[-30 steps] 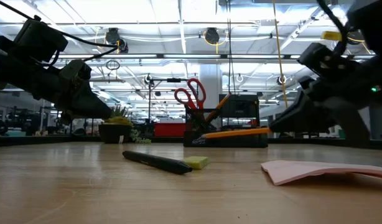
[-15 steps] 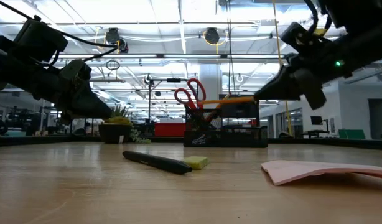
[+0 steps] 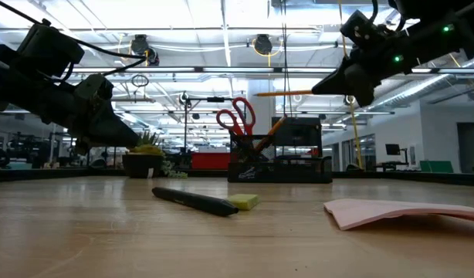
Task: Pick and place office supplies into organizer
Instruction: Put the orange pencil into the desk organizer
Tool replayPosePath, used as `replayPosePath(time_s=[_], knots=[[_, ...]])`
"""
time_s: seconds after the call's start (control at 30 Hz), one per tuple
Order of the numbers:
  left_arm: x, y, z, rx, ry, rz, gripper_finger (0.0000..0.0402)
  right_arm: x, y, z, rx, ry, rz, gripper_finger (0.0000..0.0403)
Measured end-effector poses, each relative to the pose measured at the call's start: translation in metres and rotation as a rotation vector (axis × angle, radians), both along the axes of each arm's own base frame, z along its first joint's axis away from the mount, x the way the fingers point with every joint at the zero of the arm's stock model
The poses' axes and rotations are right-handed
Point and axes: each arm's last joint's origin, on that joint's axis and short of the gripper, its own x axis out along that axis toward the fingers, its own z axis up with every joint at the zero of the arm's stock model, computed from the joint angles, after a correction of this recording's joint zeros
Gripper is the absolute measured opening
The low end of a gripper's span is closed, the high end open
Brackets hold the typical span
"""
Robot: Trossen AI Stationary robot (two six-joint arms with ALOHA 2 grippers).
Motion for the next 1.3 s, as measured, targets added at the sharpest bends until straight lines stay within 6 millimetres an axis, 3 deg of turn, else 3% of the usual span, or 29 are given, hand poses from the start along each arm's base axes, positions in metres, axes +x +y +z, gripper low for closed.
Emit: replayPosePath(time_s=[0.23, 0.67, 1.3], knots=[[0.0, 0.0, 0.001, 0.005, -0.004, -0.002, 0.0093, -0.002, -0.02, 0.013, 0.013, 0.032, -0.079, 0.0015], [0.0, 0.0, 0.001, 0.012, -0.003, 0.004, 0.0093, 0.018, -0.05, 0.076, 0.115, 0.134, -0.063, 0.0015], [0.0, 0.0, 0.0, 0.012, 0.0, -0.005, 0.0093, 0.067, -0.095, 0.106, 0.185, 0.508, -0.117, 0.0016]])
